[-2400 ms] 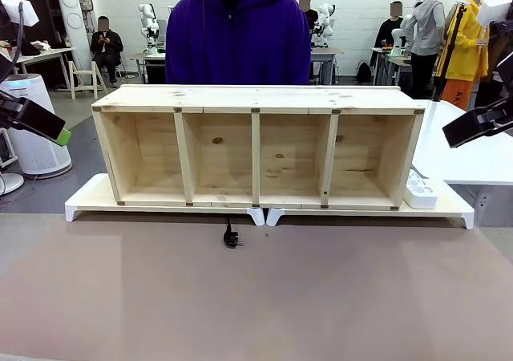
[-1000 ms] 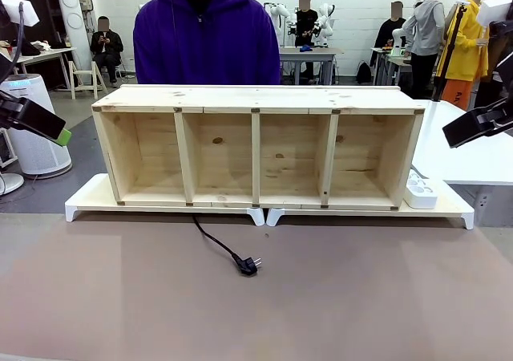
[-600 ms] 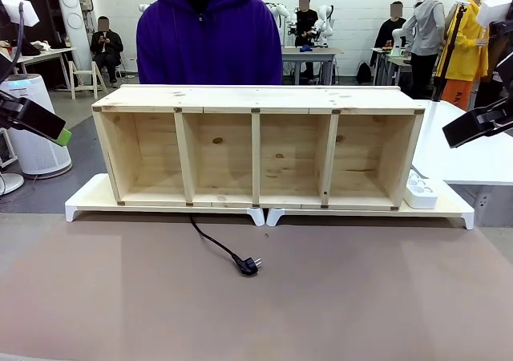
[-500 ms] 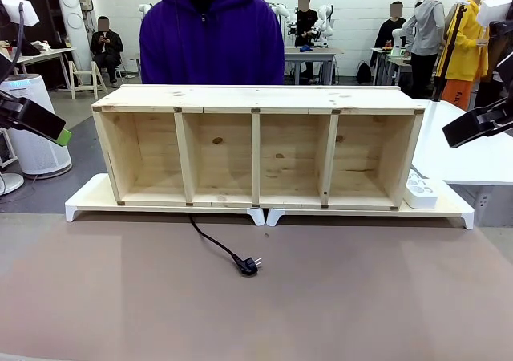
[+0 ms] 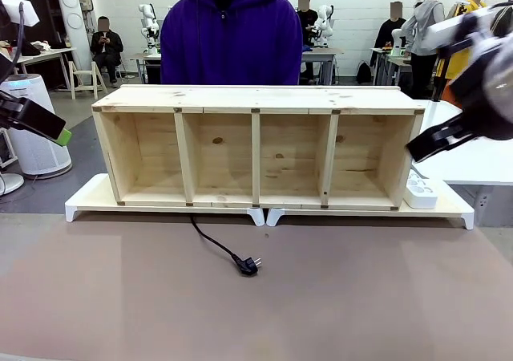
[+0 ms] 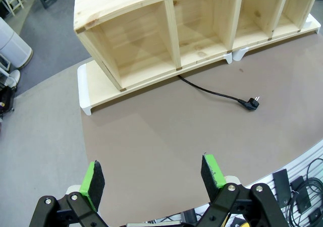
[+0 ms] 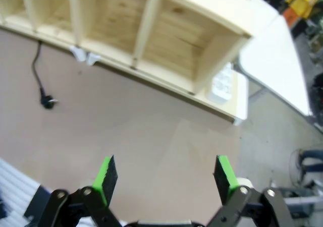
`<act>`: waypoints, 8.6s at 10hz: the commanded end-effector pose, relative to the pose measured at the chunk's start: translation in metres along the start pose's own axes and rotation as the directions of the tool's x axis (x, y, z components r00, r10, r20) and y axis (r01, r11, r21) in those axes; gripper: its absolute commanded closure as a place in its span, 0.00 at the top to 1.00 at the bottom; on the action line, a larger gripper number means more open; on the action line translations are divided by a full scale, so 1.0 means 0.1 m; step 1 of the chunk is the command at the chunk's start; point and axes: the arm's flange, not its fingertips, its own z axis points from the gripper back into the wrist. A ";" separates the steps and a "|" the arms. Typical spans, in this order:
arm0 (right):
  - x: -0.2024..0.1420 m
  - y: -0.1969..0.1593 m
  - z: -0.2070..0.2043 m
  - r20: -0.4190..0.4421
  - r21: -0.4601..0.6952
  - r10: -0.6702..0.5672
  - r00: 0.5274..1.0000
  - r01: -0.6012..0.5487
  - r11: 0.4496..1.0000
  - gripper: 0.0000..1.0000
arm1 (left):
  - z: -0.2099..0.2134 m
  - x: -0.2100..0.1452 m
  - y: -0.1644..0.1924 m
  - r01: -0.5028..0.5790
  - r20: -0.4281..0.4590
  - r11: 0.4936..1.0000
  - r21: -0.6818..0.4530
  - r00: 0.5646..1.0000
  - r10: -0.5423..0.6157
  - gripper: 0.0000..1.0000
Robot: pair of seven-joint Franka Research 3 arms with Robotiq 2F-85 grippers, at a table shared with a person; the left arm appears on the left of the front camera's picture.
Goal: Perform cable management.
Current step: When the cord part of the Power Cable appears at the lower middle area of the table and stops, grasp the cord part of the Power Cable, then pull the grasped Power Cable to the location of the Power Strip.
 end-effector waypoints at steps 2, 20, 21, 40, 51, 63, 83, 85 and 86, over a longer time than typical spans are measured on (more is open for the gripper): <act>0.50 0.42 -0.52 -0.082 0.187 0.125 0.989 -0.108 0.976 1.00 | 0.01 0.01 -0.01 0.002 0.010 1.000 0.004 1.000 -0.002 1.00; 1.01 2.33 -2.87 -0.328 0.526 0.412 0.850 -0.198 0.827 1.00 | 0.01 0.01 -0.01 0.002 0.010 1.000 0.004 1.000 -0.002 1.00; 0.99 2.39 -2.91 -0.344 0.531 0.425 0.837 -0.200 0.823 1.00 | 0.01 0.01 -0.01 0.002 0.010 1.000 0.004 1.000 -0.002 1.00; 0.76 2.86 -3.66 -0.338 0.633 0.590 0.733 -0.287 0.719 1.00 | 0.01 0.01 -0.01 0.002 0.010 1.000 0.004 1.000 -0.002 1.00; 0.75 2.87 -3.79 -0.293 0.620 0.607 0.739 -0.336 0.709 0.14 | 0.01 0.01 -0.01 0.002 0.010 1.000 0.004 1.000 -0.002 1.00; 0.82 2.86 -3.70 -0.302 0.622 0.601 0.740 -0.324 0.712 0.16 | 0.01 0.01 -0.01 0.002 0.010 1.000 0.004 1.000 -0.002 1.00; -0.30 1.76 -1.50 -0.299 0.267 0.253 0.920 -0.174 0.948 0.16 | 0.01 0.01 -0.01 0.002 0.010 1.000 0.004 1.000 -0.002 1.00; -0.30 1.76 -1.50 -0.299 0.267 0.253 0.920 -0.174 0.948 0.16 | 0.01 0.01 -0.01 0.002 0.010 1.000 0.004 1.000 -0.002 1.00; -0.30 1.76 -1.50 -0.299 0.267 0.253 0.920 -0.174 0.948 0.16 | 0.01 0.01 -0.01 0.002 0.010 1.000 0.004 1.000 -0.002 1.00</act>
